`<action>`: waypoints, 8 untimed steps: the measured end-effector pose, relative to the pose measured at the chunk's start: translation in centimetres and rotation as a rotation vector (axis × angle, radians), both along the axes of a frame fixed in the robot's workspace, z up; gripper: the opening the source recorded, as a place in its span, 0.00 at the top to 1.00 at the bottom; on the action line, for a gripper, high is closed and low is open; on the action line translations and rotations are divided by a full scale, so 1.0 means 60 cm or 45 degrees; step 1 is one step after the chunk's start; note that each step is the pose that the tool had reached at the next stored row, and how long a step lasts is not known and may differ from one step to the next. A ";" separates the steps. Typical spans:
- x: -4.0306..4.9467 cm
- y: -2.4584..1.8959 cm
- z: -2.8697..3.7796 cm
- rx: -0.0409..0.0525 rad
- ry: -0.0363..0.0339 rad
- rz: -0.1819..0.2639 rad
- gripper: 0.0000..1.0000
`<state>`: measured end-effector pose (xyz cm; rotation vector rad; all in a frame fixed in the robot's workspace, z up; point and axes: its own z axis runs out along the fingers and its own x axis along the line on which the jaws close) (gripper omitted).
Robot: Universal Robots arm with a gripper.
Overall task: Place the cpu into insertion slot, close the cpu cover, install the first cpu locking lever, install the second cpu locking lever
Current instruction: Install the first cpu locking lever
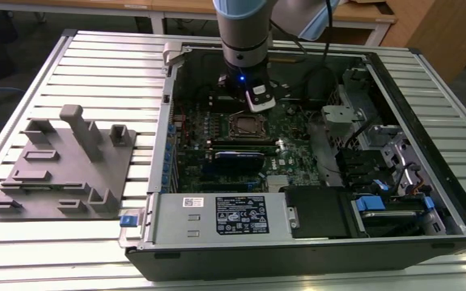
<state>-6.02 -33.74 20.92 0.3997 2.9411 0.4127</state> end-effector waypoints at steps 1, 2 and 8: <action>-0.001 0.0000 0.000 0.000 -0.0027 0.000 0.90; -0.001 -0.0001 0.000 0.000 -0.0049 0.000 0.90; -0.001 0.0000 -0.005 0.000 -0.0120 0.000 0.90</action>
